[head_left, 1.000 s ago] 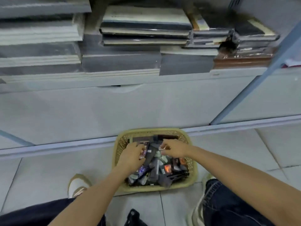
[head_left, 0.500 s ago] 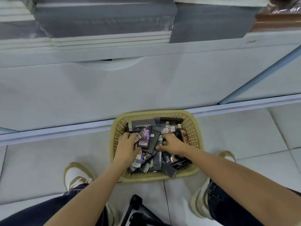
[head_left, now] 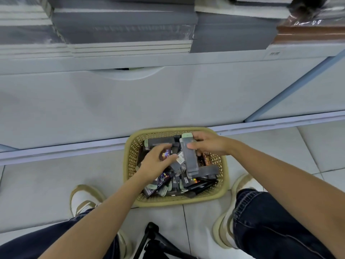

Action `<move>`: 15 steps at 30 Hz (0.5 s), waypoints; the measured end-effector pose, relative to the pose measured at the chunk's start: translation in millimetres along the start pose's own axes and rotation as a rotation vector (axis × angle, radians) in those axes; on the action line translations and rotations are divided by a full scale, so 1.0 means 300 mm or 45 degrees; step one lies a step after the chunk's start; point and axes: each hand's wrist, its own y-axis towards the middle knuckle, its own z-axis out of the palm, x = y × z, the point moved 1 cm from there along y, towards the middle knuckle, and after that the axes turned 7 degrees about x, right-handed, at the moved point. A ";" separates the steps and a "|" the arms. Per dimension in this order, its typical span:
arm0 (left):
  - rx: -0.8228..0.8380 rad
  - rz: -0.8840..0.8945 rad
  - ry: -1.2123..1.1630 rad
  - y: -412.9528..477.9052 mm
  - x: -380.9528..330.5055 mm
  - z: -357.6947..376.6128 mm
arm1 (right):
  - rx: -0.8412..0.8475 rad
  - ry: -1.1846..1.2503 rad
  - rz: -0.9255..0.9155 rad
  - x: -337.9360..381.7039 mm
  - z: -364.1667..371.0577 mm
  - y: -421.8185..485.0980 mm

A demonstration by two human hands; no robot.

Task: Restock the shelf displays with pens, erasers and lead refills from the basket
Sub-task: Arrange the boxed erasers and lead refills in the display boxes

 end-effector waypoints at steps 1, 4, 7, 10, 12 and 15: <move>0.102 -0.040 -0.157 0.000 -0.020 0.005 | 0.021 0.038 -0.027 0.016 0.011 0.004; 0.385 -0.158 -0.662 -0.007 -0.048 0.017 | 0.063 0.039 -0.097 0.050 0.048 0.031; 0.422 -0.107 -0.815 -0.016 -0.053 0.013 | 0.019 0.084 -0.165 0.074 0.073 0.047; 0.285 -0.079 -0.846 -0.021 -0.062 0.000 | -0.160 0.189 -0.219 0.079 0.078 0.054; 0.184 -0.069 -0.844 -0.021 -0.067 -0.002 | -0.313 0.244 -0.264 0.080 0.085 0.056; 0.133 -0.079 -0.828 -0.023 -0.069 0.005 | -0.395 0.268 -0.249 0.080 0.101 0.058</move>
